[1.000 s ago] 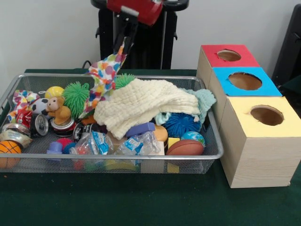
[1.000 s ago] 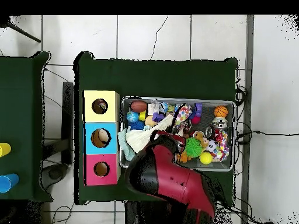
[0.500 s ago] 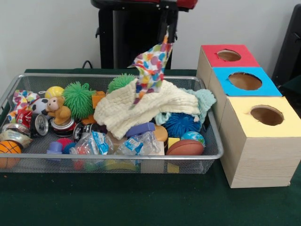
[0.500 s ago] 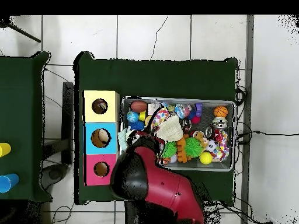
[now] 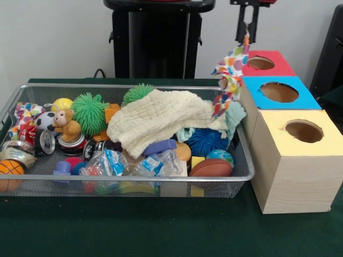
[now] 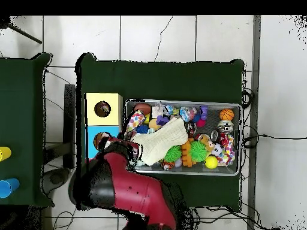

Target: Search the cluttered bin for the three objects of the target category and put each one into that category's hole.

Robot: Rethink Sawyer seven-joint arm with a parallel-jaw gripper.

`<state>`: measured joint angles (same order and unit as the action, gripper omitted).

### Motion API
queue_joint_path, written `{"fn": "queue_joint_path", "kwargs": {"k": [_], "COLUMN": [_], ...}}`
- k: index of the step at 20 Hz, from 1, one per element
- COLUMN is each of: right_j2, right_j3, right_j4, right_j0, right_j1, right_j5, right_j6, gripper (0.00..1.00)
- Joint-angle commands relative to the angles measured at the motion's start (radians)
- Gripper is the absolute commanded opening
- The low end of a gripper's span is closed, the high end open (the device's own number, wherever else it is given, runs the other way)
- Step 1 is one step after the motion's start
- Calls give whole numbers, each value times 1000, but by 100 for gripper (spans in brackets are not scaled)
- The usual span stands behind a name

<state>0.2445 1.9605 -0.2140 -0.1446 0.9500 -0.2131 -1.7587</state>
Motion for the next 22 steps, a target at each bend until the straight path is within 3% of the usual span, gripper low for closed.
{"fn": "queue_joint_path", "kwargs": {"k": [1,11,22], "right_j2": [49,57,37], "right_j3": [-175,-352,-461], "right_j4": [-50,-25,0], "right_j0": [-60,-43,-36], "right_j1": [-71,-163,-210], "right_j5": [-259,-352,-399], "right_j6": [-269,-228,-174], "gripper": [0,0,0]}}
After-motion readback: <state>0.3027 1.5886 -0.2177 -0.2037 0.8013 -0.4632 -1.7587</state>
